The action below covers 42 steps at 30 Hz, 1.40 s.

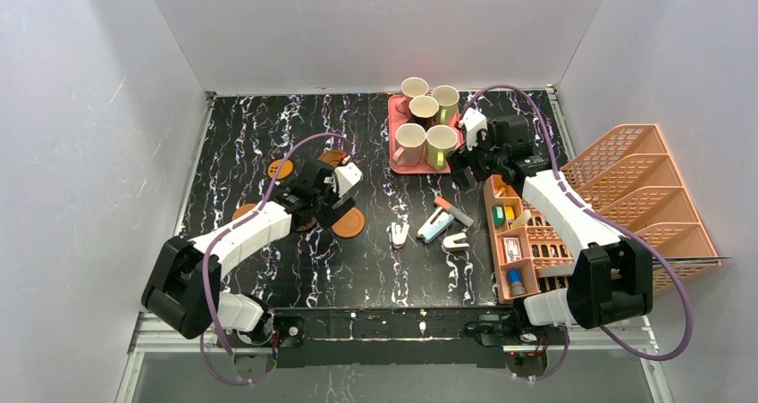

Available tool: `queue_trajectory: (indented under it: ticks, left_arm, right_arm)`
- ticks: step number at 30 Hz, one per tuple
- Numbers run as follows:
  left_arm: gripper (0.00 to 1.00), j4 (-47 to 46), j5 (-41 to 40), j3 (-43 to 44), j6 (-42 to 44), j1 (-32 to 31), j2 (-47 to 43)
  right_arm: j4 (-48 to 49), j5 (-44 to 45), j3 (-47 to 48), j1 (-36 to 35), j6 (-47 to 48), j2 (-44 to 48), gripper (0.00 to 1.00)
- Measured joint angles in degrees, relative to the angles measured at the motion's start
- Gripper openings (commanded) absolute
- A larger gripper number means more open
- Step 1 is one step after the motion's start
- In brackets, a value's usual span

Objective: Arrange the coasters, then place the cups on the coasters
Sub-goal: Move the coaster to the center of the board.

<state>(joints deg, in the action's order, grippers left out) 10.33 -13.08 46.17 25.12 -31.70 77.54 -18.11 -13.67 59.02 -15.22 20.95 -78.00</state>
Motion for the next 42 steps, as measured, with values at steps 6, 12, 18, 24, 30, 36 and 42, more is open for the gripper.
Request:
queue_trajectory:
  ticks: [6, 12, 18, 24, 30, 36, 42]
  left_arm:
    - [0.98, -0.1, -0.6, -1.2, 1.3, 0.0, -0.8]
    - [0.98, -0.1, -1.5, -2.0, 2.4, 0.0, -1.0]
    - [0.98, -1.0, -1.5, -2.6, 3.0, 0.0, -0.9]
    - [0.98, -1.2, -1.5, -2.6, 3.4, 0.0, -0.9]
    - [0.98, -1.3, -1.5, -2.6, 3.4, -0.2, -0.7]
    - [0.98, -1.3, -1.3, -2.6, 3.2, -0.8, 0.0]
    - [0.98, -1.4, -1.3, -2.6, 3.1, -1.2, 0.0]
  right_arm:
    - [0.0, 0.0, 0.0, 0.2, 0.0, 0.0, 0.98]
    - [0.0, 0.0, 0.0, 0.2, 0.0, -0.1, 0.98]
    - [-0.1, 0.0, 0.0, 0.2, 0.0, -0.3, 0.98]
    - [-0.1, 0.0, 0.0, 0.4, 0.0, -0.3, 0.98]
    - [-0.1, 0.0, 0.0, 0.6, 0.0, -0.3, 0.98]
    - [-0.2, 0.0, 0.0, 0.6, 0.0, -0.3, 0.98]
    - [-0.2, -0.1, 0.0, 0.8, 0.0, -0.3, 0.98]
